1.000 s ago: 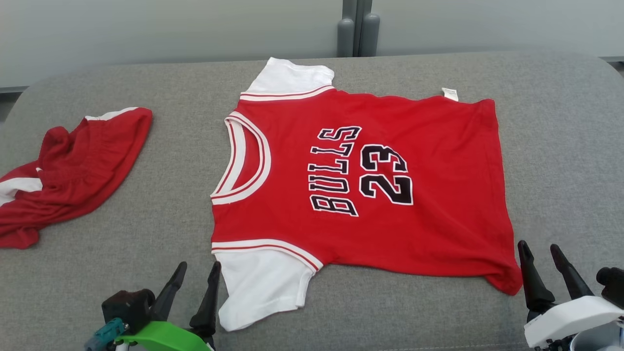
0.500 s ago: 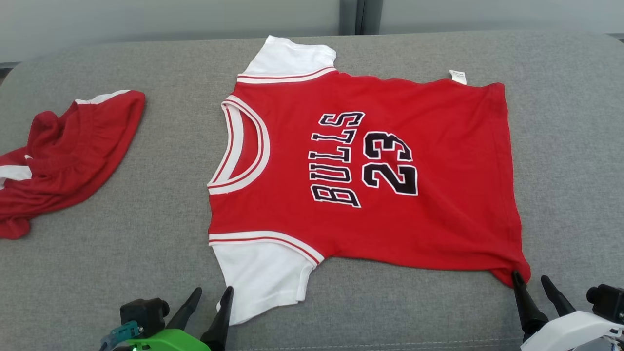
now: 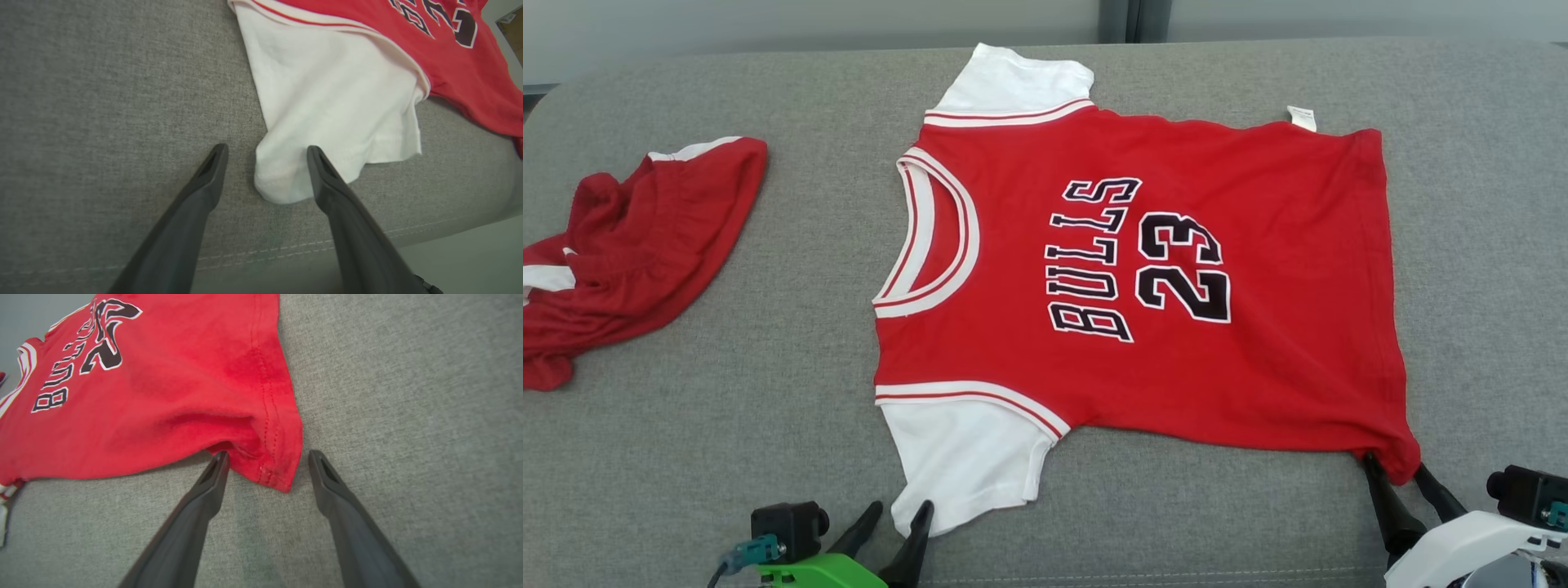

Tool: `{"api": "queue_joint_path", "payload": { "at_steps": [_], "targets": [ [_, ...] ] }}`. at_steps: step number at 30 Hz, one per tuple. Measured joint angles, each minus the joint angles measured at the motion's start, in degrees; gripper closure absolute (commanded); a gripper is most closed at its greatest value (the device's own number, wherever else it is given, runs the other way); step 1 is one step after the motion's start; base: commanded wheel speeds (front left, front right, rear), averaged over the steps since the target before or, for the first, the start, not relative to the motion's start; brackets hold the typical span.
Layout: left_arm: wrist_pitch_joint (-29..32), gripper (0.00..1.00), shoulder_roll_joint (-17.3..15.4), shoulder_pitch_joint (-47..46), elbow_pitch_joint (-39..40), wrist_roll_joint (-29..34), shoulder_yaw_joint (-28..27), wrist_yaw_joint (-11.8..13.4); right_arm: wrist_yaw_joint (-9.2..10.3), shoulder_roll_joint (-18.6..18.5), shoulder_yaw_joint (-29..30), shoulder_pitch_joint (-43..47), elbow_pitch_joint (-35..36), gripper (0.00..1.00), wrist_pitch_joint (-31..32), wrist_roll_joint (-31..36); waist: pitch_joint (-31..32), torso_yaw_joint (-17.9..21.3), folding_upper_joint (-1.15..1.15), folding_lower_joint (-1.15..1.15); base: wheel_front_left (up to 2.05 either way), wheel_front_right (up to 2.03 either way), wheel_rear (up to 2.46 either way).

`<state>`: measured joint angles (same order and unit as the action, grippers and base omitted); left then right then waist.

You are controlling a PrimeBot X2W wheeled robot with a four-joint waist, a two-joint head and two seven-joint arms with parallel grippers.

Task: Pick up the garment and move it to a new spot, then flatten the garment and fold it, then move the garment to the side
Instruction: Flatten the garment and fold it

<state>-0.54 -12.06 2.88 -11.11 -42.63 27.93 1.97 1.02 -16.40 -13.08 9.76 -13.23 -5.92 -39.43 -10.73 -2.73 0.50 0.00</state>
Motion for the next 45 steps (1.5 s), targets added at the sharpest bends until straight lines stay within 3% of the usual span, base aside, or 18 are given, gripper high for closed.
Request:
{"api": "queue_joint_path", "payload": {
  "at_steps": [2,3,4,5,6,7,8,18,26,39,45],
  "targets": [
    [0.5,0.00,0.0,-0.5,-0.5,-0.2,0.0,0.0,-0.33,0.0,0.0,-0.3,-0.3,0.00,0.0,0.0,-0.1,0.0,0.00,0.00,0.00,0.00,0.00],
    [0.6,0.00,0.1,-0.7,-0.6,-0.6,0.0,-0.1,-0.49,0.0,-0.1,-0.5,-0.4,0.34,0.2,0.0,-0.1,0.0,0.00,0.00,0.00,0.00,0.00],
    [1.0,0.00,0.1,-0.9,-0.8,-0.9,0.0,-0.4,-0.51,0.0,-0.2,-0.9,-0.6,0.57,0.4,0.0,-0.1,0.1,0.00,0.00,0.00,0.00,0.00],
    [1.1,0.31,0.1,-1.0,-1.0,-1.1,0.0,-0.5,-0.52,0.0,-0.2,-1.1,-0.8,0.77,0.4,0.0,-0.2,0.1,0.00,0.00,0.00,0.00,0.00],
    [1.1,0.52,0.1,-1.1,-1.1,-1.1,0.0,-0.5,-0.71,0.0,-0.2,-1.3,-0.9,0.91,0.4,0.0,-0.2,0.1,0.00,0.00,0.00,0.00,0.00],
    [1.4,0.82,0.1,-1.2,-1.1,-1.2,0.0,-0.5,-1.02,0.0,-0.2,-1.4,-1.0,1.00,0.4,-0.1,-0.2,0.2,0.00,0.00,0.00,0.00,0.00],
    [1.6,1.00,0.1,-1.2,-1.1,-1.3,0.0,-0.5,-1.07,0.0,-0.2,-1.4,-1.1,1.00,0.4,-0.1,-0.3,0.2,0.00,0.00,0.00,0.00,0.00],
    [2.6,1.00,0.2,-2.0,-1.1,-2.6,0.2,-2.0,-1.98,0.2,0.2,-2.5,-2.2,1.00,-0.8,-0.2,0.0,0.1,0.00,0.00,0.00,0.00,0.00],
    [2.4,1.00,-0.7,-2.7,3.8,-3.9,-2.2,-3.1,-3.53,-0.2,1.0,-2.6,-2.2,1.00,-2.0,-0.9,0.4,-0.6,0.00,0.00,0.00,0.00,0.00],
    [3.4,1.00,0.6,-5.0,10.7,-13.5,-7.1,-4.4,-5.46,0.0,2.0,-4.7,0.9,1.00,-4.2,-3.5,0.3,-0.8,0.00,0.00,0.00,0.00,0.00],
    [4.7,1.00,0.3,-9.0,12.0,-14.0,-8.7,-4.2,-5.83,0.1,2.2,-7.4,1.6,1.00,-4.0,-5.3,-1.1,-0.4,0.00,0.00,0.00,0.00,0.00]
  ]
}}
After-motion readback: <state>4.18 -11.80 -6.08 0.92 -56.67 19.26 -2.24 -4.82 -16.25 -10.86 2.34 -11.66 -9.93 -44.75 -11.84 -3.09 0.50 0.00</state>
